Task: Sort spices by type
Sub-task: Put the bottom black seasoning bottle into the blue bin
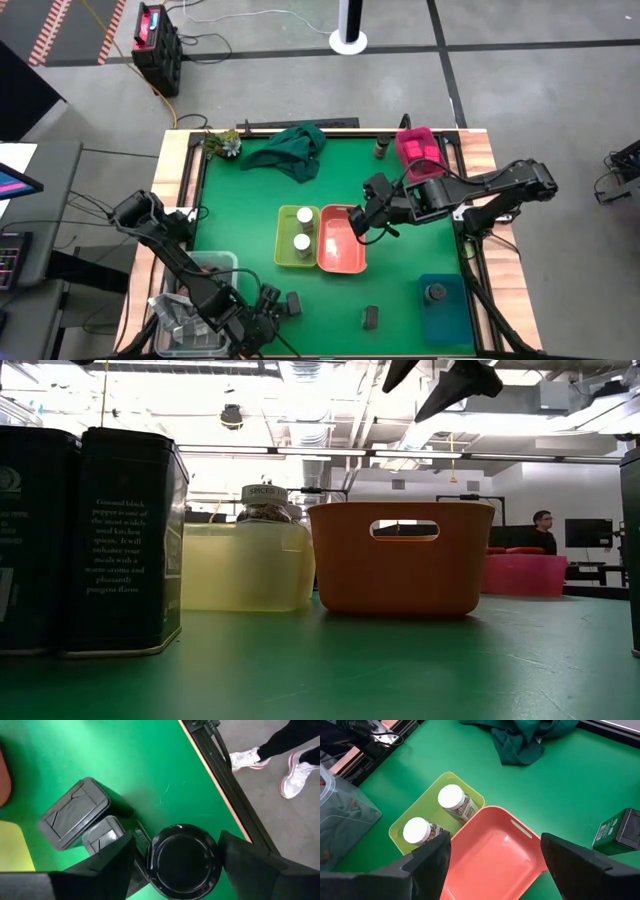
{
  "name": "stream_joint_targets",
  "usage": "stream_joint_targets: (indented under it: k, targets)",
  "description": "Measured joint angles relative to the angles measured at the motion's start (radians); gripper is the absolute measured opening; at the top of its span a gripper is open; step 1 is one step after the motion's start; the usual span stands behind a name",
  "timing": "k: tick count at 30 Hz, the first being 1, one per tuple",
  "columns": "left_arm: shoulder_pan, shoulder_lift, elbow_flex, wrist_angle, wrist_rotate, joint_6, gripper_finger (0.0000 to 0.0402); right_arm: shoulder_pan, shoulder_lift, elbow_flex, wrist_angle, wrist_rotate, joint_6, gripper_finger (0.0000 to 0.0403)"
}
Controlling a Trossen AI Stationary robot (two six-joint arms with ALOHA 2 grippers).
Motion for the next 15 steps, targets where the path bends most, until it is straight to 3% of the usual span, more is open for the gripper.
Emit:
stream_joint_targets:
  k: [10, 15]
  targets:
    - [0.000, -0.001, 0.000, -0.002, 0.006, 0.056, 0.0267, 0.000, 0.000, 0.000, 0.000, 0.000, 0.000, 0.0333]
    - [0.000, -0.002, 0.001, -0.018, 0.012, 0.094, 0.0244, 0.000, 0.000, 0.000, 0.000, 0.000, 0.000, 0.0333]
